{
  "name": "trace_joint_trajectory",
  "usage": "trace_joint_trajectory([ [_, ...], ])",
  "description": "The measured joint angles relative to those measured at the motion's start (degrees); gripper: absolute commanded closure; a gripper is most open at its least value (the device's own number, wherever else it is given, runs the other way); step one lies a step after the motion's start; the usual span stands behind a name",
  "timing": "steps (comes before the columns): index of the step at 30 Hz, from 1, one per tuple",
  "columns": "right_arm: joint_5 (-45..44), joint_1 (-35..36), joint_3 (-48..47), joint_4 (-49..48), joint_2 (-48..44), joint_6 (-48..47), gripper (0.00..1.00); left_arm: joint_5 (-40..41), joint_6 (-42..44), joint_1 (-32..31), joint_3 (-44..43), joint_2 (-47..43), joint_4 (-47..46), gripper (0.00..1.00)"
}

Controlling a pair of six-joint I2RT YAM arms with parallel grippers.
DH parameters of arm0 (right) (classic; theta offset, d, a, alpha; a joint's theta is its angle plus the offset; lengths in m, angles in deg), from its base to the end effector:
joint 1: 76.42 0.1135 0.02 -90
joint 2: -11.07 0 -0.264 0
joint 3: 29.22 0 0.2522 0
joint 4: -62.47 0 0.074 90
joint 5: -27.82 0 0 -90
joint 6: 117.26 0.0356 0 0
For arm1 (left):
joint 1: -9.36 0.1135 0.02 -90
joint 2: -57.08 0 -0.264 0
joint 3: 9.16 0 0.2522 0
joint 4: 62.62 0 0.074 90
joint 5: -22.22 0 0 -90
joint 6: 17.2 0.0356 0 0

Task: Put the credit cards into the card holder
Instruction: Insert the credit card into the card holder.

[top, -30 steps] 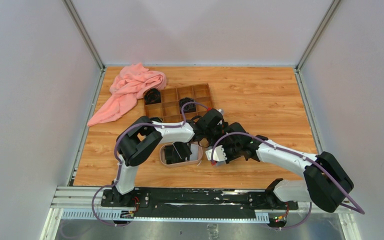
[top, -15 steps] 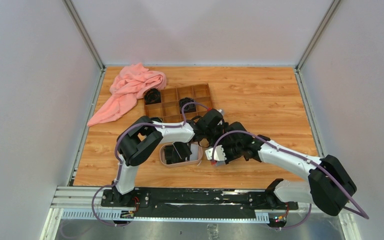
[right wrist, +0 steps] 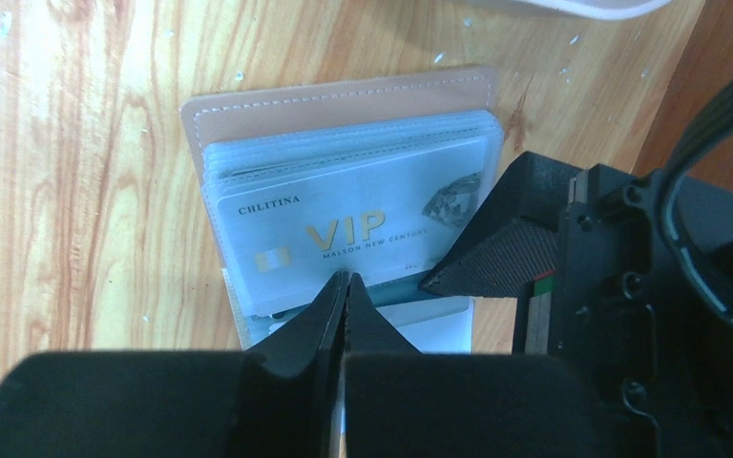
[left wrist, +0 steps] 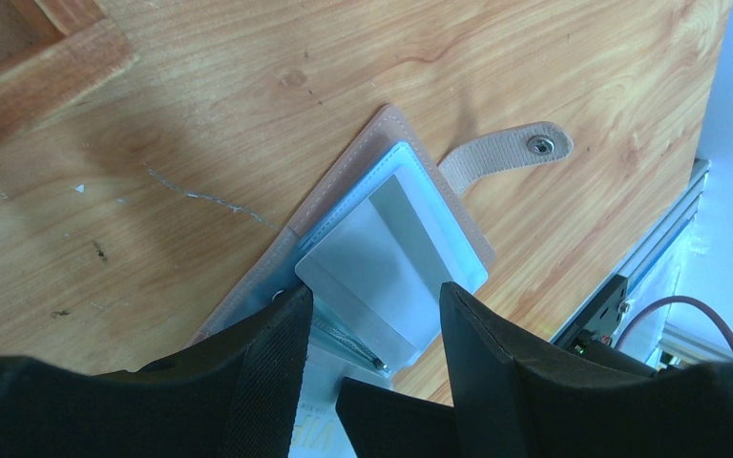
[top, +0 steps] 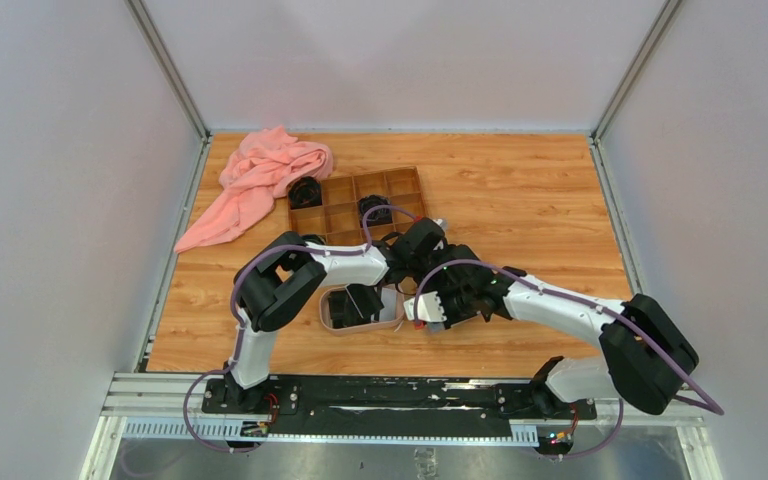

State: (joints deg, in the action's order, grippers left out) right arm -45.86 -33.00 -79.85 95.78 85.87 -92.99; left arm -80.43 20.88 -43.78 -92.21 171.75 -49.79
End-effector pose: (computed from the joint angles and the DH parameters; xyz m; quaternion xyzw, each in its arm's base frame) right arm 0.1667 0.1716 0.1738 -0.7974 0.5184 0.0801 0.2983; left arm 0.2472 -0.3428 0.1450 0.0524 0.9159 -0.3672 0.1534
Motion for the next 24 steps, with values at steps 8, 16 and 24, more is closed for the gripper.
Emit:
trace_joint_trajectory([
  [8,-4.3,0.0,-0.1,0.8,1.2,0.5,1.0,-0.5,-0.2,0.2,0.7,0.0,-1.4,0.41],
  [16,-4.6,-0.3,-1.3,3.0,2.2,0.4,1.0,-0.7,-0.2,0.2,0.9,0.0,-1.8,0.41],
  [24,-4.9,-1.0,-3.5,7.6,2.1,0.2,0.86,-0.9,-0.1,0.2,0.9,0.0,-2.0,0.41],
])
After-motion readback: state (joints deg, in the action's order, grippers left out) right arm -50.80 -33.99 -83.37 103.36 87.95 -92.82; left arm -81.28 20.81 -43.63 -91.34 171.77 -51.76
